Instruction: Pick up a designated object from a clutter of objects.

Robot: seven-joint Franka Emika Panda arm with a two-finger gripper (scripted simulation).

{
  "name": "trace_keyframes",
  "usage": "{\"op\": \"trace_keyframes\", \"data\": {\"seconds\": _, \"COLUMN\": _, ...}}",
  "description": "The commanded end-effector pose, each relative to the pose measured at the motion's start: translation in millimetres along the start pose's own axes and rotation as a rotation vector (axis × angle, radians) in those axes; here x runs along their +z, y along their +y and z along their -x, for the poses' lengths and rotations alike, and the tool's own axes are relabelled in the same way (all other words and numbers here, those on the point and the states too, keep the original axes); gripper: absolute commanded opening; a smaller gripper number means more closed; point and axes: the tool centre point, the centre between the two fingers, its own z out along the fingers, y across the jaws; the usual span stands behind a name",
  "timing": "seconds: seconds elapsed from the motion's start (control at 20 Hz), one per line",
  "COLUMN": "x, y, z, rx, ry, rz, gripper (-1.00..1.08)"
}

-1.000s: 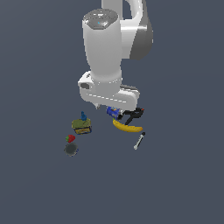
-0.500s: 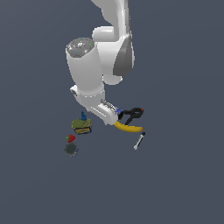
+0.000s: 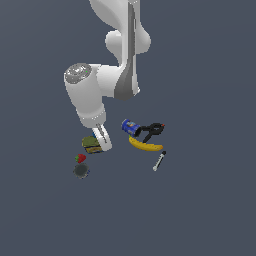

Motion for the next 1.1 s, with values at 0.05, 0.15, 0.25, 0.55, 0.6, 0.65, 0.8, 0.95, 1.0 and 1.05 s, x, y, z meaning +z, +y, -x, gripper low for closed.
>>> {"op": "trace_keyframes", "data": {"seconds": 0.05, "x": 15.2, "y": 15.6, "z": -11.8, "rx": 0.122, "ry": 0.008, "rz": 0.003, "gripper": 1.00}}
{"op": "trace_keyframes", "data": {"seconds": 0.15, "x": 22.3, "y": 23.4, "z": -17.1, "rx": 0.179, "ry": 0.012, "rz": 0.005, "gripper": 1.00}}
{"op": "trace_keyframes", "data": {"seconds": 0.25, "x": 28.3, "y": 30.3, "z": -21.6, "rx": 0.229, "ry": 0.016, "rz": 0.007, "gripper": 1.00}}
{"op": "trace_keyframes", "data": {"seconds": 0.55, "x": 40.5, "y": 45.2, "z": -30.7, "rx": 0.332, "ry": 0.025, "rz": 0.010, "gripper": 1.00}}
{"op": "trace_keyframes", "data": {"seconds": 0.6, "x": 41.8, "y": 46.8, "z": -31.6, "rx": 0.343, "ry": 0.026, "rz": 0.011, "gripper": 1.00}}
{"op": "trace_keyframes", "data": {"seconds": 0.65, "x": 42.8, "y": 48.0, "z": -32.3, "rx": 0.351, "ry": 0.026, "rz": 0.011, "gripper": 1.00}}
{"op": "trace_keyframes", "data": {"seconds": 0.8, "x": 44.4, "y": 50.2, "z": -33.5, "rx": 0.366, "ry": 0.028, "rz": 0.012, "gripper": 1.00}}
{"op": "trace_keyframes", "data": {"seconds": 0.95, "x": 44.4, "y": 49.8, "z": -33.2, "rx": 0.361, "ry": 0.027, "rz": 0.012, "gripper": 1.00}}
{"op": "trace_keyframes", "data": {"seconds": 1.0, "x": 45.4, "y": 49.8, "z": -33.1, "rx": 0.361, "ry": 0.027, "rz": 0.012, "gripper": 1.00}}
{"op": "trace_keyframes", "data": {"seconds": 1.05, "x": 47.0, "y": 50.0, "z": -33.2, "rx": 0.361, "ry": 0.027, "rz": 0.012, "gripper": 1.00}}
